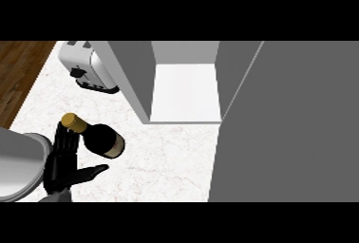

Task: Pick up the wine, place it into the cabinet and close the cabinet

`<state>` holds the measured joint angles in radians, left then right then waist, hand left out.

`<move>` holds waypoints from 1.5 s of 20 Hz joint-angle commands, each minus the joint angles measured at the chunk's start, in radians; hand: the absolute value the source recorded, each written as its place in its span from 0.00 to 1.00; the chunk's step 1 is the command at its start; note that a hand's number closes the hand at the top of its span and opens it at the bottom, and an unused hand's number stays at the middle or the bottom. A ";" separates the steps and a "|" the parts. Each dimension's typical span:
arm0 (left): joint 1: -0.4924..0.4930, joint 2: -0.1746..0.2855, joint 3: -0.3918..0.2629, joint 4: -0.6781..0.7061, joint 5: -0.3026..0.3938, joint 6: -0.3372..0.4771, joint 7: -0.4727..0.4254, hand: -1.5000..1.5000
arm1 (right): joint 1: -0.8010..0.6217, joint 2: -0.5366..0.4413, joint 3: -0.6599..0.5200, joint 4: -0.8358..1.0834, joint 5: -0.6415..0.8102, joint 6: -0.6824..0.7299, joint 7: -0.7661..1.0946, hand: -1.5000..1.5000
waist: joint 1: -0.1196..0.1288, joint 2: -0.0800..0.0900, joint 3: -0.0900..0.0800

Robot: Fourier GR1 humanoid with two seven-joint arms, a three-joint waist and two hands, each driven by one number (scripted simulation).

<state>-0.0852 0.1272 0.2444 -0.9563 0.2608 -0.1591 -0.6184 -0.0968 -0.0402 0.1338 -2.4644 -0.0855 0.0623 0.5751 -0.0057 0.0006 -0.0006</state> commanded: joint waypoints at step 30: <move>-0.332 0.032 0.062 0.616 0.008 -0.164 -0.363 0.00 | 0.018 0.013 0.022 -0.049 -0.021 0.018 0.044 0.00 | -0.003 0.001 0.000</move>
<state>-0.4011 0.1474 0.2954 -0.3411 0.2569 -0.2893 -0.9245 -0.1048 -0.0430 0.1257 -2.4651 -0.0999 0.0874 0.6057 -0.0135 0.0025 -0.0013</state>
